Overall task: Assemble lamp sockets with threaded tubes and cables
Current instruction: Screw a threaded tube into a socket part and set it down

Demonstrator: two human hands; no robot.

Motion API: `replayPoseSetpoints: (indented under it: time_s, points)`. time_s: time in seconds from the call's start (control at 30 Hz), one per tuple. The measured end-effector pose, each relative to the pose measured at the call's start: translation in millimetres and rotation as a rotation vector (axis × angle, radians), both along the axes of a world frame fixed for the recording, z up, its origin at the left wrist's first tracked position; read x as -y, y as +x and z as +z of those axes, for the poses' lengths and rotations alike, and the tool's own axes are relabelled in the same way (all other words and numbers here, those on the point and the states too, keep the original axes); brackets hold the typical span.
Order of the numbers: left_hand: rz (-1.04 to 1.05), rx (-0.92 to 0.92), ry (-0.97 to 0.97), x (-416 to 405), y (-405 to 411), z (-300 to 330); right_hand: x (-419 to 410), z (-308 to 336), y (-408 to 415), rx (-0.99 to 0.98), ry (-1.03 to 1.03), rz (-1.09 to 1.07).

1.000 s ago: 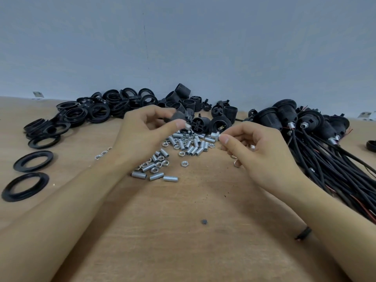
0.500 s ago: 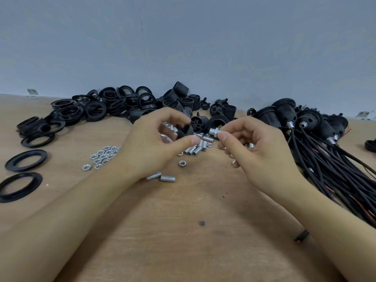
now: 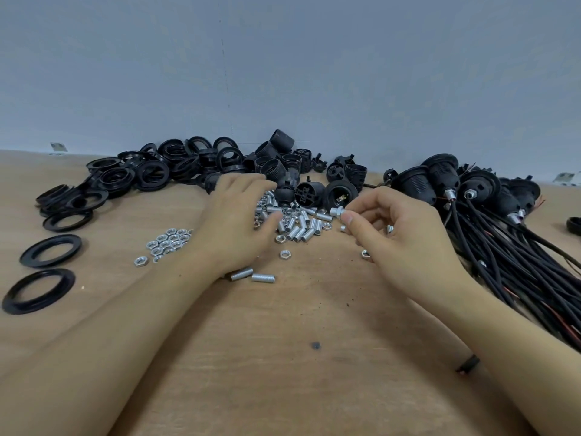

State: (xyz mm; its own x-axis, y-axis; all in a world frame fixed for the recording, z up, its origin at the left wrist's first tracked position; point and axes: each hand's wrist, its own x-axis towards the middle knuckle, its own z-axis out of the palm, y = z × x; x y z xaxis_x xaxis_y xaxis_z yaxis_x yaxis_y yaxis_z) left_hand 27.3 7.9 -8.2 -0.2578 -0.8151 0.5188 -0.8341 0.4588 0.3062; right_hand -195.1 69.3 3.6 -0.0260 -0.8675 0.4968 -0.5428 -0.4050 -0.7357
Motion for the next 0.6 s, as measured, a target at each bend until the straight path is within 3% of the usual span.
replayPoseSetpoints:
  time_s: [0.17,0.33,0.5,0.6]
  points:
    - [-0.052,0.082,0.182,7.6,-9.4,-6.9,0.0,-1.1,2.8,-0.026,0.013,0.034]
    - [-0.055,0.005,0.061,7.4,-9.9,-5.0,0.3,-2.0,2.4,-0.045,0.013,0.029]
    - [0.004,-0.188,0.116,11.2,-9.4,-7.0,0.7,-1.4,2.9,-0.035,0.017,0.042]
    - [0.05,-0.161,0.101,12.8,-5.6,-7.5,-0.3,-1.3,2.4,-0.039,0.012,0.038]
